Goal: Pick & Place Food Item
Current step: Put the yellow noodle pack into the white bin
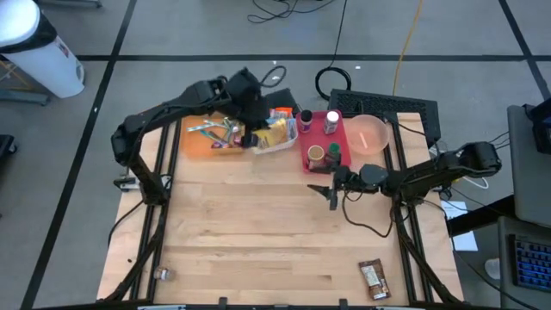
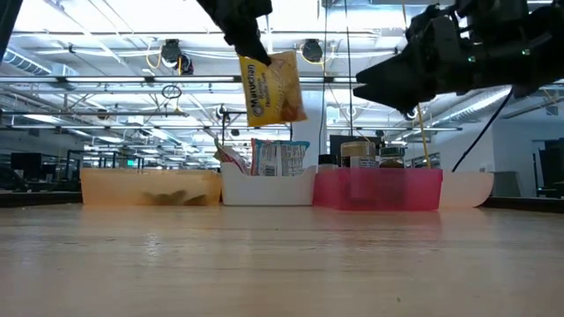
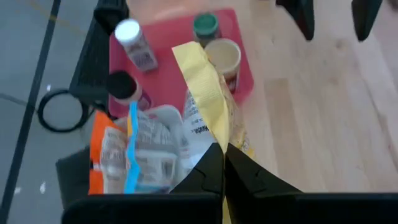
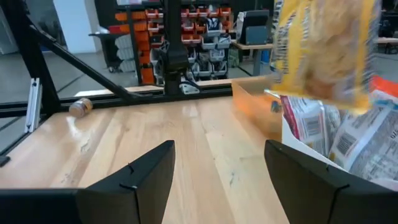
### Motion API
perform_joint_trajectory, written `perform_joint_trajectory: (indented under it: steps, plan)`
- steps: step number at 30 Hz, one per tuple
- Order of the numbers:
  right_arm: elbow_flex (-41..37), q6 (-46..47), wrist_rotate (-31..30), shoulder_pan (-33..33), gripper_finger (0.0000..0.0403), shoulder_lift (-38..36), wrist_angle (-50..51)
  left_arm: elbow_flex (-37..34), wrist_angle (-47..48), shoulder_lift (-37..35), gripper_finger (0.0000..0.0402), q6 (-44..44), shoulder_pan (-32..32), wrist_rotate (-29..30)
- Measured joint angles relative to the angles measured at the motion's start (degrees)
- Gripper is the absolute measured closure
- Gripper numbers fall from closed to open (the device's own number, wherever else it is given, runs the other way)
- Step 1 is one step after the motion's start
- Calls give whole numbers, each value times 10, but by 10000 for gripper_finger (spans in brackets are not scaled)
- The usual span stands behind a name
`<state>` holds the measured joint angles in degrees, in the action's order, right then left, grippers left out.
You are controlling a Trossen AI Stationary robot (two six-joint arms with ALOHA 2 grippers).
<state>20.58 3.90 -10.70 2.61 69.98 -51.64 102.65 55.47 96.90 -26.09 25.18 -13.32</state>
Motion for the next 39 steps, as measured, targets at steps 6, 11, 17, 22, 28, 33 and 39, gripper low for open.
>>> perform_joint_trajectory:
  steps: [6,11,17,22,28,33,39]
  plan:
    - [-26,30,0,0,165,0,-25,0,-37,28,401,-23,32,-44]
    - [-30,40,2,0,163,0,-29,0,-35,69,401,-53,52,-44]
    - [-30,46,2,1,167,0,-30,-1,-61,105,401,-58,79,-46]
    - [-30,59,3,1,166,0,-25,0,-75,112,401,-64,94,-48]
    - [-30,65,3,1,165,0,-26,0,-92,120,401,-68,92,-47]
    - [-30,76,3,6,165,0,-21,0,-93,146,401,-74,88,-47]
    - [-30,75,3,24,165,0,-21,0,-95,179,401,-74,89,-49]
